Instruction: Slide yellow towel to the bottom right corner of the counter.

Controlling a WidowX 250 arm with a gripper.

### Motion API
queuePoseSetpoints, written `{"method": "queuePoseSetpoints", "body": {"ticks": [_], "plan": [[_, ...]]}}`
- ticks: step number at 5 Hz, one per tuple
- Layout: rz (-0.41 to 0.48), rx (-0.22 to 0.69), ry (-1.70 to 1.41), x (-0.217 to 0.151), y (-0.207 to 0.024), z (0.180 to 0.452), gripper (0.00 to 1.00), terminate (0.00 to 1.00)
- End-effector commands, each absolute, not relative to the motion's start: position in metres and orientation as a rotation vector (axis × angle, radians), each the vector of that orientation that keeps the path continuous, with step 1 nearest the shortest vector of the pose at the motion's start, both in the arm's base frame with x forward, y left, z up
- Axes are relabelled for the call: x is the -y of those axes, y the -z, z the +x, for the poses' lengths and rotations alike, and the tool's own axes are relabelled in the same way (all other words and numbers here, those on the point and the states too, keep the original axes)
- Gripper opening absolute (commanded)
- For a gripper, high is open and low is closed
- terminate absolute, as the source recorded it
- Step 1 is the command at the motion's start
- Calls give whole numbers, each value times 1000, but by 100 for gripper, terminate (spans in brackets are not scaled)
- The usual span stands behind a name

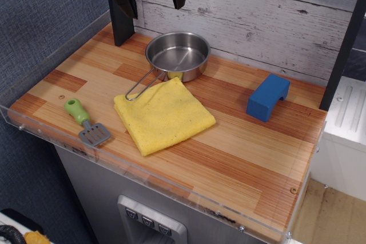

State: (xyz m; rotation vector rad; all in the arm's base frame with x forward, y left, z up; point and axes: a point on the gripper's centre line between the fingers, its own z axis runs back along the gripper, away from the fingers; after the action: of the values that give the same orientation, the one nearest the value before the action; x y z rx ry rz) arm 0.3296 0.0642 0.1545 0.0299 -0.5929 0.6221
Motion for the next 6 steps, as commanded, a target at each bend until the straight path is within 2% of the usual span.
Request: {"method": "queuePoseSetpoints", "body": {"ticks": [1,3,4,5,6], "plan": [[30,593,-622,-64,-154,330,100,0],[29,623,-403,-4,-164,318,100,0],[54,603,-356,9,-161,304,100,0],[90,577,-358,0,-152,293,100,0],[164,450,-455,-12,-143,293,100,0]]}}
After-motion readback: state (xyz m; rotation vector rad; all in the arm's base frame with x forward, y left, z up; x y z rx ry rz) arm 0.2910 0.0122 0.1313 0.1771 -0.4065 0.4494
